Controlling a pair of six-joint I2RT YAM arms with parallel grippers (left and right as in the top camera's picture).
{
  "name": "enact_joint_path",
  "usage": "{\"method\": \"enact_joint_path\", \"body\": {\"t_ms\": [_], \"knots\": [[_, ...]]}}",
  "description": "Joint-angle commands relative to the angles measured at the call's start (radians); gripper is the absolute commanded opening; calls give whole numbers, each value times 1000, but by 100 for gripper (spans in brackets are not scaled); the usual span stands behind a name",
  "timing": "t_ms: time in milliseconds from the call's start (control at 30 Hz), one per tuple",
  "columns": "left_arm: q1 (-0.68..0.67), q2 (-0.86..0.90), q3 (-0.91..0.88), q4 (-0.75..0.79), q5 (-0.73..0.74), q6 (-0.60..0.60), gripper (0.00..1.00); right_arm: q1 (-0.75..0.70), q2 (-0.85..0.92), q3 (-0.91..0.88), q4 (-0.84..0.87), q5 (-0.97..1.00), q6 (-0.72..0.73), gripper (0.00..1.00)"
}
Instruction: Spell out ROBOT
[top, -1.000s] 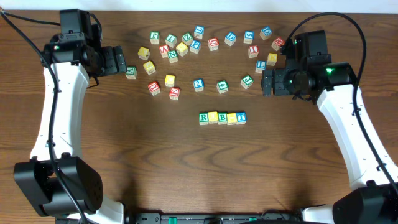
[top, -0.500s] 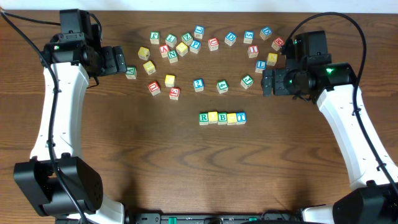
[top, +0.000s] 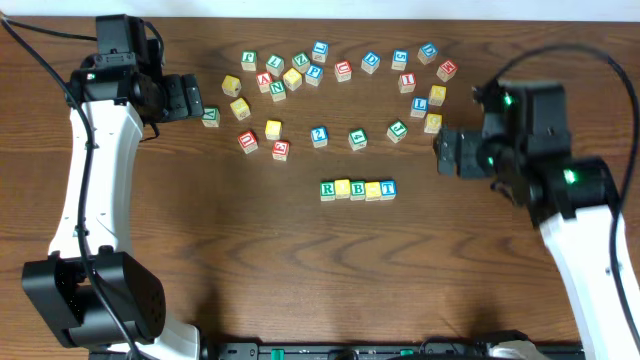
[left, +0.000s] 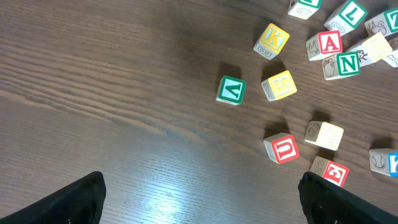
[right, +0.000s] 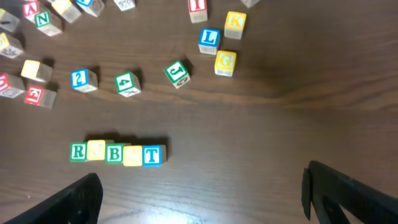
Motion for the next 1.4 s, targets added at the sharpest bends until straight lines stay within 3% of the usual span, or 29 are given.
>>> {"method": "enact_joint_path", "body": {"t_ms": [0, 233, 500, 700, 833, 967, 1200, 1367], "knots": [[2, -2, 15, -2, -12, 14, 97, -3, -98, -102, 48, 71, -13, 99], [2, -2, 15, -2, -12, 14, 98, -39, -377, -399, 393, 84, -13, 99], [1, -2, 15, -2, -12, 14, 98, -44, -747, -862, 954, 84, 27, 99], [1, -2, 15, -2, -12, 14, 98, -49, -972, -1115, 1140, 84, 45, 99], [2, -2, 15, -2, -12, 14, 98, -48, -1149, -1244, 1158, 84, 45, 99], [1, -2, 15, -2, -12, 14, 97, -48, -1247, -1252, 1065, 68, 50, 99], [2, -2, 15, -2, -12, 14, 98, -47, -1247, -1252, 988, 66, 51, 99], [2, -2, 15, -2, -12, 14, 98, -47, -1244, -1252, 841, 62, 51, 99]]}}
